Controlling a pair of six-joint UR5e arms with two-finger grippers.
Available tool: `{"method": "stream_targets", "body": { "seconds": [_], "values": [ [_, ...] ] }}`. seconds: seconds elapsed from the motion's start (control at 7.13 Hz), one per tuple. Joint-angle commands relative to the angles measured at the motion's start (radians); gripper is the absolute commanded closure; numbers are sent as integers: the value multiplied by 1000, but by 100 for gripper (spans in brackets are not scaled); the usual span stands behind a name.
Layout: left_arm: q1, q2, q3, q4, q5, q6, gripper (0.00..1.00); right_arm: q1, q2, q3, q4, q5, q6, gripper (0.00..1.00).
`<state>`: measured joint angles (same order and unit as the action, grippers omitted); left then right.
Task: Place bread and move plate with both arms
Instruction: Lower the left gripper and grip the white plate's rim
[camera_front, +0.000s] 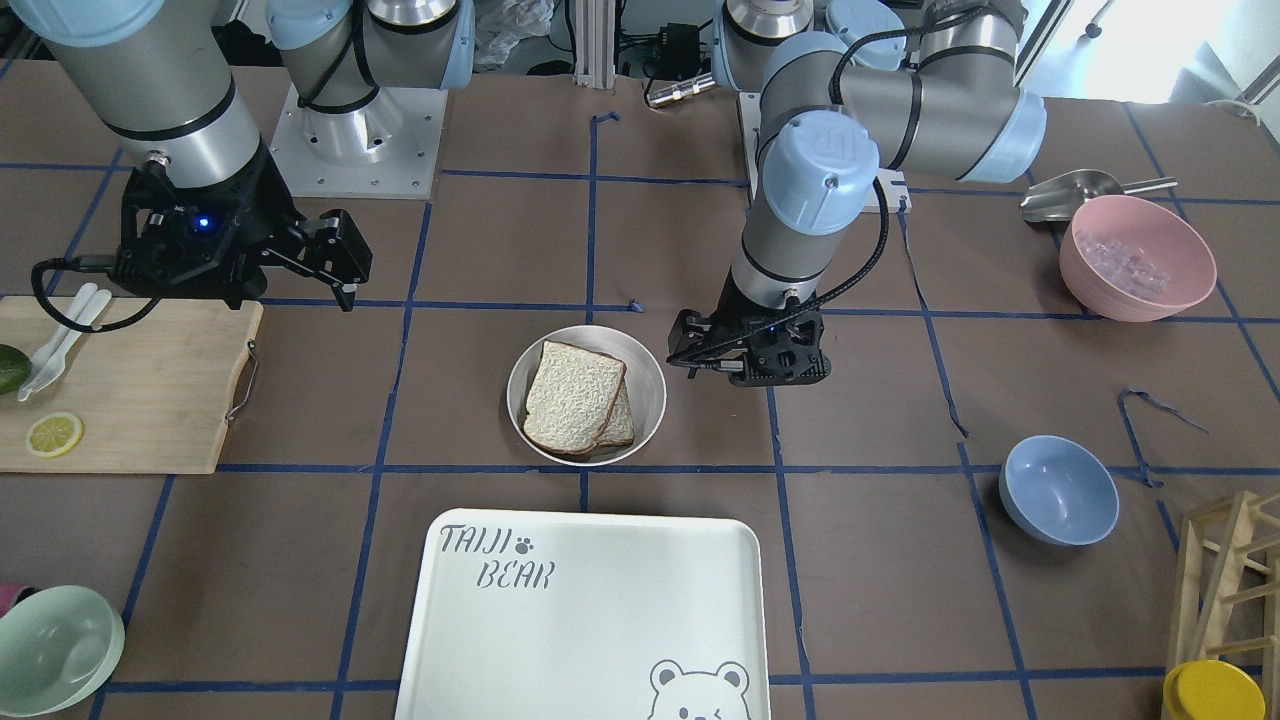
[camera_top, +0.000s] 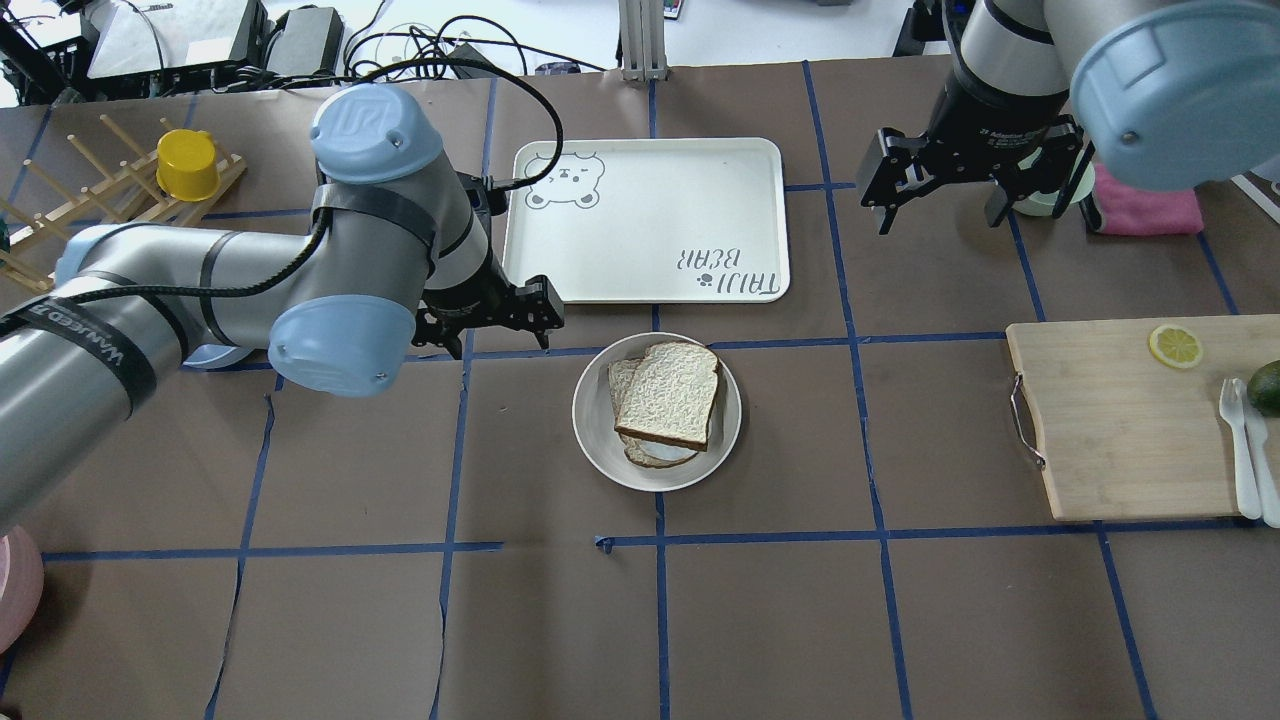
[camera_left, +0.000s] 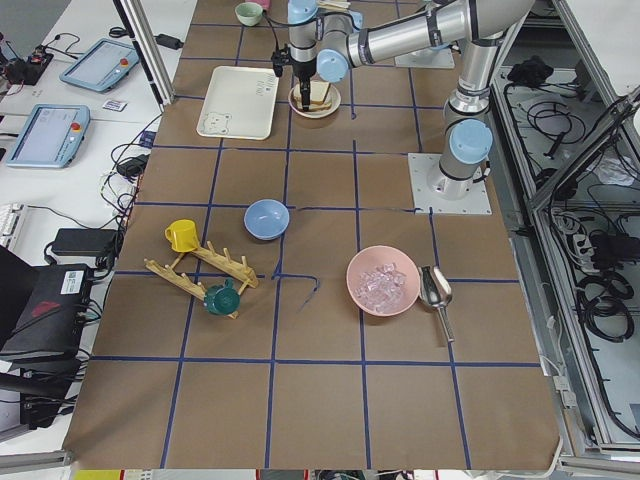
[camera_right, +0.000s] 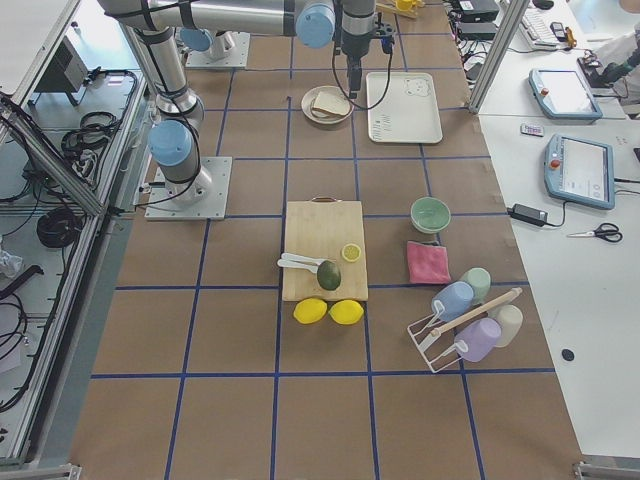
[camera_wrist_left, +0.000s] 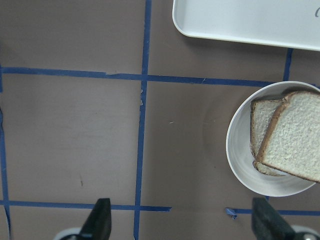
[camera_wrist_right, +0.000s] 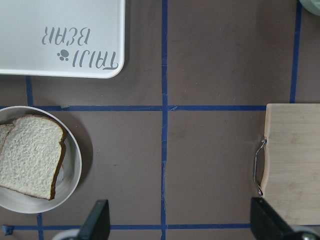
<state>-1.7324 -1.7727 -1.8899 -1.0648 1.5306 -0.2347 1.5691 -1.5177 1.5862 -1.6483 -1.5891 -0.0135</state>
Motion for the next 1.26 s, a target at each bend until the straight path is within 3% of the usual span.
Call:
{"method": "stream_targets", "body": {
  "seconds": [0.0, 0.56, 0.84, 1.12],
  "values": [
    [-39, -91, -32, 116, -9, -44, 2, 3, -13, 4, 10, 1, 0, 0],
    [-44, -123, -60, 114, -12, -46, 1, 3, -24, 6, 12, 3, 0, 0],
    [-50, -120, -110, 117, -75, -48, 2, 0, -22, 8, 10, 0, -2, 0],
    [-65, -125, -118, 117, -75, -48, 2, 0, -21, 8, 10, 0, 0, 0]
  ]
}}
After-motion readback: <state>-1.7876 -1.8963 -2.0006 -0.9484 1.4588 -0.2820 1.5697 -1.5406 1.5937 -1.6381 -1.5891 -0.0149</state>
